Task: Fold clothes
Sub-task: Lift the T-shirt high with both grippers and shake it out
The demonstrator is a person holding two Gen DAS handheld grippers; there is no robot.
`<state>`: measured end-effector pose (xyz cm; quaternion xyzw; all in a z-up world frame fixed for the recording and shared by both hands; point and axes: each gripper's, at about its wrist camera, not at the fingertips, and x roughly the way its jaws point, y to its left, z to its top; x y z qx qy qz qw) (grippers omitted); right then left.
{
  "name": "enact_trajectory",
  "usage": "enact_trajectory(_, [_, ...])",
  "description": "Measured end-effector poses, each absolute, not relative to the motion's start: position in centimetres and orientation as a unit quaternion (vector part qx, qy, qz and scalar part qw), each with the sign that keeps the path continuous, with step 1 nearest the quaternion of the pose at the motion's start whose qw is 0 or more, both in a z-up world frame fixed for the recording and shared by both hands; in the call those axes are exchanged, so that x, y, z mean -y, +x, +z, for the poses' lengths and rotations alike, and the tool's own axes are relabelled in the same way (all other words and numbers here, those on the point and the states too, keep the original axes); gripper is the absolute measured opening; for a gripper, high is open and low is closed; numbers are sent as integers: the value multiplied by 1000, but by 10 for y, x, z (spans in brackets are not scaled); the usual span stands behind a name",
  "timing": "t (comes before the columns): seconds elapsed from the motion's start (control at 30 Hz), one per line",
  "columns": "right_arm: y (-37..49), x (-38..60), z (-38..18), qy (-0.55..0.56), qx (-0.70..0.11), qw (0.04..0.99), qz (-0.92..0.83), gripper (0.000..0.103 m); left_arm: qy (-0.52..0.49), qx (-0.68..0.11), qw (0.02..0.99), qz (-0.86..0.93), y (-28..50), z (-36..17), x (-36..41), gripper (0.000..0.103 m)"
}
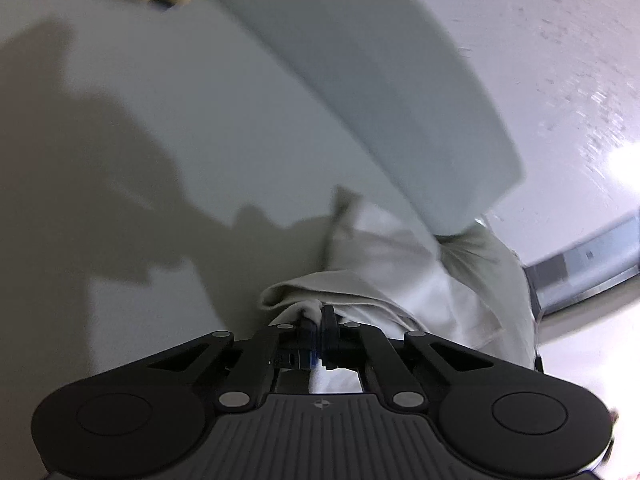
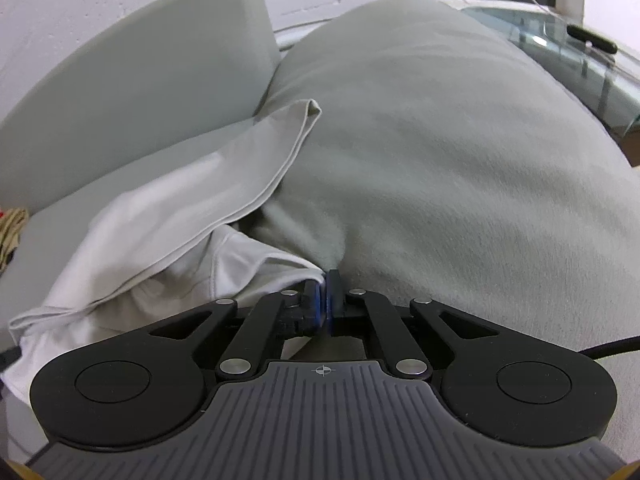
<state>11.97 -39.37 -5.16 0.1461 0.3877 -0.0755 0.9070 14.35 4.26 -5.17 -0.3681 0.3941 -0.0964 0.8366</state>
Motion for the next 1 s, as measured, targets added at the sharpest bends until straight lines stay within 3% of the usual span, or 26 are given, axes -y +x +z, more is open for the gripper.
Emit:
enact_trajectory(0.07, [118, 394, -49, 173, -384, 904, -76, 1, -368, -397, 832, -121, 146, -35, -44, 0])
enact_trajectory(0.17, [116, 406, -39, 297, -412, 858, -75, 1, -360, -408, 826, -146, 149, 8, -51, 0])
enact_trajectory(0.3, [106, 396, 31, 313, -428, 847, -19, 0, -346, -378, 838, -188, 134, 115, -86, 0])
enact_trajectory(0.4, [59, 389, 113, 351, -350, 866, 65, 0, -401, -305, 833, -230, 93, 182, -141, 0])
enact_trajectory(0.5, [-8, 387, 185, 398, -233, 877, 137, 1, -433, -251, 839, -213, 40, 207, -187, 0])
enact_trajectory(0.57, [-51, 389, 198, 441, -171, 868, 150, 1, -440, -257, 842, -180, 11, 212, -209, 0])
enact_trajectory(0.63, [-70, 386, 194, 472, -180, 850, 148, 1, -446, -254, 843, -162, -15, 219, -225, 0])
enact_trajectory(0.73, [-78, 372, 203, 475, -208, 840, 161, 1, -427, -170, 870, -181, -53, 255, -233, 0])
enact_trajectory(0.93, [-135, 351, 295, 417, -6, 882, 221, 1, -352, 54, 916, -187, -126, 318, -222, 0])
enact_trajectory(1.0, [-147, 346, 311, 408, 25, 883, 231, 1, -327, 104, 923, -172, -144, 329, -212, 0])
